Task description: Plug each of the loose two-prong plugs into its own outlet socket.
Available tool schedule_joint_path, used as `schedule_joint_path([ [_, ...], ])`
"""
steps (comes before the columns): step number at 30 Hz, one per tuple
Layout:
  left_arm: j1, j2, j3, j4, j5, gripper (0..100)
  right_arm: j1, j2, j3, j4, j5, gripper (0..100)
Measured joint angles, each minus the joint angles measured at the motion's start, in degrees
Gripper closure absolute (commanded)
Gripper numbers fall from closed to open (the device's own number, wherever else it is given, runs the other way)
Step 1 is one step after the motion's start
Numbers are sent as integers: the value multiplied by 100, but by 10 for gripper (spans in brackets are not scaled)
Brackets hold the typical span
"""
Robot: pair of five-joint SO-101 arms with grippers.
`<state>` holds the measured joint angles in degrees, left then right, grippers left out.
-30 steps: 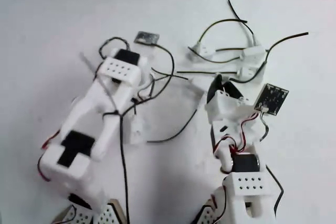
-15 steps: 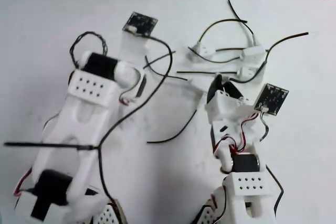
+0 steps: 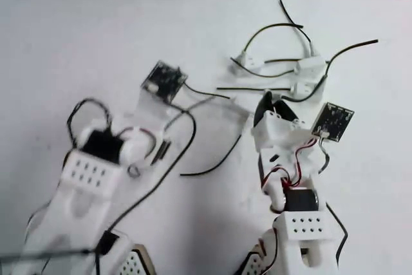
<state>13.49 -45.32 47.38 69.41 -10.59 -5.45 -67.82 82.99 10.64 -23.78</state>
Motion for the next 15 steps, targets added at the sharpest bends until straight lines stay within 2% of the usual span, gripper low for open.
schedule_joint_path([
  [4,-246,-1081,659,-18,-44,687,0,0,0,0,0,981],
  [7,-404,-1653,1073,-18,-413,719,0,0,0,0,0,981],
  [11,-396,-1855,1591,-18,-862,753,0,0,0,0,0,981],
  [15,-747,-1873,1635,-70,-976,756,0,0,0,0,0,981],
])
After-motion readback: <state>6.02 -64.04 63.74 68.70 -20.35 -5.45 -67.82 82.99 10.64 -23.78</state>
